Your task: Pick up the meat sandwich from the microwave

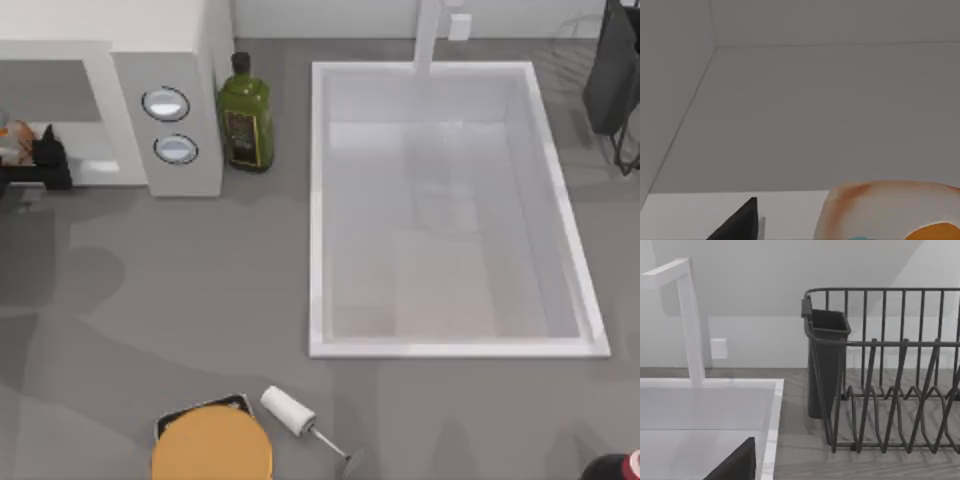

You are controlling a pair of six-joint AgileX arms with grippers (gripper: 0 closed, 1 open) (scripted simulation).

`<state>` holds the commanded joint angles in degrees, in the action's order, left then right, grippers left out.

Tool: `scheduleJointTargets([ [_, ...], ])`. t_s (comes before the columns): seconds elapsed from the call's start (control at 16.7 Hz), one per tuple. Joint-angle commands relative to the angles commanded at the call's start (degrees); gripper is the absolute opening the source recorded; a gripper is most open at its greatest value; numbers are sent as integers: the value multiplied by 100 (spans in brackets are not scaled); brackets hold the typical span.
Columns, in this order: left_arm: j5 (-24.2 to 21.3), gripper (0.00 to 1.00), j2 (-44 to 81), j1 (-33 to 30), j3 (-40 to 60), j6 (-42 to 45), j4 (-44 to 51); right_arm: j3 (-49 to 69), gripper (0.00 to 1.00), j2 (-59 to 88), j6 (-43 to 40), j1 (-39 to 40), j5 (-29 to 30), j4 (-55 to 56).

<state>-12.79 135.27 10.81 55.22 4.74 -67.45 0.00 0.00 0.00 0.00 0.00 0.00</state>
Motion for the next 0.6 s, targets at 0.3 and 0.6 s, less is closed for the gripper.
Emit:
scheduleJointTargets([
  [0.3, 62, 100, 658, -70, 955, -24, 566, 0, 100, 0, 0, 0, 0, 0],
  [0.6, 187, 100, 1701, -205, 2936, -72, 1644, 0, 100, 0, 0, 0, 0, 0],
])
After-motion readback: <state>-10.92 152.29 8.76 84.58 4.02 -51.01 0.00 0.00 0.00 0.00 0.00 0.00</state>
